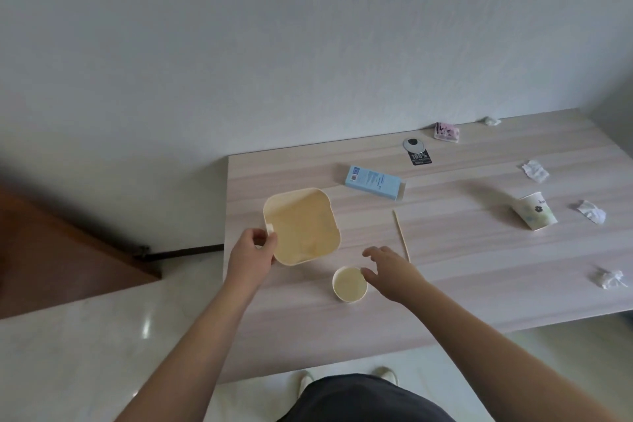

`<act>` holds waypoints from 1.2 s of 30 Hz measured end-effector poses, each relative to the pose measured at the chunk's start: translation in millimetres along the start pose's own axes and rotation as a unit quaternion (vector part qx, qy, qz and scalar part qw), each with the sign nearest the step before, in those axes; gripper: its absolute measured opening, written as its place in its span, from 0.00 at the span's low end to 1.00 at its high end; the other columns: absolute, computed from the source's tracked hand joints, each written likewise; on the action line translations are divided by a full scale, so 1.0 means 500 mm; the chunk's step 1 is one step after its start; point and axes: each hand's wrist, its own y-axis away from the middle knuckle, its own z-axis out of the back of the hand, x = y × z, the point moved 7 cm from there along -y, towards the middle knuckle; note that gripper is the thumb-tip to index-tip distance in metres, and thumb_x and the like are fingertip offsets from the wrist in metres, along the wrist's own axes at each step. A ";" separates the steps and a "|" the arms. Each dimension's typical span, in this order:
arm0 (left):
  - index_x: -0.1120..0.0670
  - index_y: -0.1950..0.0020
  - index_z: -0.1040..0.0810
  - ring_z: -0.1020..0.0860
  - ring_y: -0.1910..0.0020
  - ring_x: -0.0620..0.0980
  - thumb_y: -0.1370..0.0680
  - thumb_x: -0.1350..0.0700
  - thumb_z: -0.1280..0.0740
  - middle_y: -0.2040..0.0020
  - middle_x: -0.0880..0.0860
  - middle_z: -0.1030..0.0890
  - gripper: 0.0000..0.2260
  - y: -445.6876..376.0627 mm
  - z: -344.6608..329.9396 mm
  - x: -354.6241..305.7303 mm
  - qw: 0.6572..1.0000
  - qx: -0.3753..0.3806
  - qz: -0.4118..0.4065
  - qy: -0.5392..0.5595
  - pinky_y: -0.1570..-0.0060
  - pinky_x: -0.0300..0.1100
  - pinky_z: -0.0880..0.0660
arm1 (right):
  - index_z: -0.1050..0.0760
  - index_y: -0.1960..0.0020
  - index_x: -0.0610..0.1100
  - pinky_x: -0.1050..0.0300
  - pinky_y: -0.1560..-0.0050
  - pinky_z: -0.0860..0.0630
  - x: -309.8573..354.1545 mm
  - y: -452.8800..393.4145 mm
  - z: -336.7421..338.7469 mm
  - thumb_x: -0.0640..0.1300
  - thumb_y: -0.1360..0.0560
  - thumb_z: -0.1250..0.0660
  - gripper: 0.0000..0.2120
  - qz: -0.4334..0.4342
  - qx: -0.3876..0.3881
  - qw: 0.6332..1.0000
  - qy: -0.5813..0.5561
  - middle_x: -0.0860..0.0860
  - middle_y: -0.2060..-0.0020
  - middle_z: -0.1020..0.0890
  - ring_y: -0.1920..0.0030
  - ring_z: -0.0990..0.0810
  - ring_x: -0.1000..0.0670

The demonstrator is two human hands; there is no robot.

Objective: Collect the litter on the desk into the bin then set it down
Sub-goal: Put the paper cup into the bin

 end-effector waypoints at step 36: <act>0.49 0.48 0.25 0.19 0.61 0.46 0.22 0.44 0.35 0.53 0.44 0.20 0.10 -0.007 -0.107 -0.071 0.990 0.092 -0.076 -0.070 0.61 0.44 0.23 | 0.23 0.50 0.45 0.56 0.66 0.33 -0.051 0.123 0.250 0.43 0.23 0.39 0.07 -0.050 -0.334 0.933 -0.126 0.52 0.64 0.23 0.63 0.25 0.48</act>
